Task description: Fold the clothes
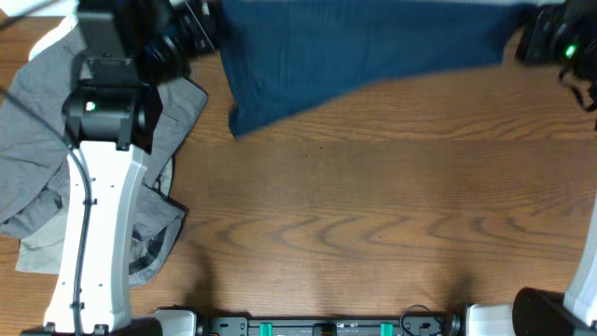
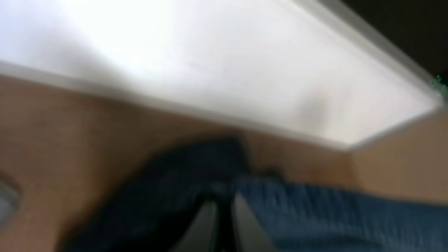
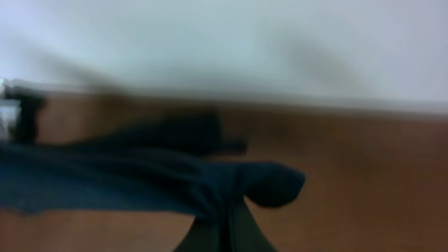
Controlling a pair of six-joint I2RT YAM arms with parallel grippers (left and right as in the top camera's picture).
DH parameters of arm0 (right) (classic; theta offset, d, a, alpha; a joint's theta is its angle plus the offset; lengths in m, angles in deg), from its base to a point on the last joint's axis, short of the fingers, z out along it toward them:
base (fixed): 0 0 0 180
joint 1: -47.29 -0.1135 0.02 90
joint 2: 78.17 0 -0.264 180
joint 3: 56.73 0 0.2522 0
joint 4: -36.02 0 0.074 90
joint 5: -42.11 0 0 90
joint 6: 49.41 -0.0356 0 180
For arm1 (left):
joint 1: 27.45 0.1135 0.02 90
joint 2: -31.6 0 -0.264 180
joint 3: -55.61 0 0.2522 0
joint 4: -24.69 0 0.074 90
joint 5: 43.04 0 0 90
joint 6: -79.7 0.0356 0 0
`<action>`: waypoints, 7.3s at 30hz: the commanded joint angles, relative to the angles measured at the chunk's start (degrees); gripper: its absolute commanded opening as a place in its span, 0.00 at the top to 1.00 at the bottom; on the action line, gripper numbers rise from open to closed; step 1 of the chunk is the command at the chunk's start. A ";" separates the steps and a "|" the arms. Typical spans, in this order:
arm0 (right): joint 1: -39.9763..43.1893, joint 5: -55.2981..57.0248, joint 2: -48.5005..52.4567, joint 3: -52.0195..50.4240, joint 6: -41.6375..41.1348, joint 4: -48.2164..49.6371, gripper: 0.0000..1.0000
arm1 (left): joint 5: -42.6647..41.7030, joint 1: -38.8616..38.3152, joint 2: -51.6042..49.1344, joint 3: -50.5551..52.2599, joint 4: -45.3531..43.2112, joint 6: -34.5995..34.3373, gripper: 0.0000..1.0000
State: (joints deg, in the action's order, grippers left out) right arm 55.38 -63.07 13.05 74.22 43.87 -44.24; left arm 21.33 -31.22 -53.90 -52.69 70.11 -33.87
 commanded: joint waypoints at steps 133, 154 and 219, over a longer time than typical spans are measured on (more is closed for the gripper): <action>-14.23 12.02 36.59 -50.99 -18.27 112.56 0.72 | 32.79 -1.16 -31.36 36.57 -76.22 -3.04 0.57; -14.01 -0.96 20.74 -46.80 -11.10 82.68 0.01 | 31.98 -0.92 -10.08 35.52 -40.24 2.54 0.02; -16.41 4.94 23.02 -46.77 -12.37 20.46 0.01 | 12.15 -1.20 -11.74 35.54 -12.37 7.06 0.02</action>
State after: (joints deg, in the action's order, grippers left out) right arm 38.82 -48.84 35.26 29.92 29.03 -22.97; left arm 39.78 -32.38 -62.95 -16.84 60.34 -30.00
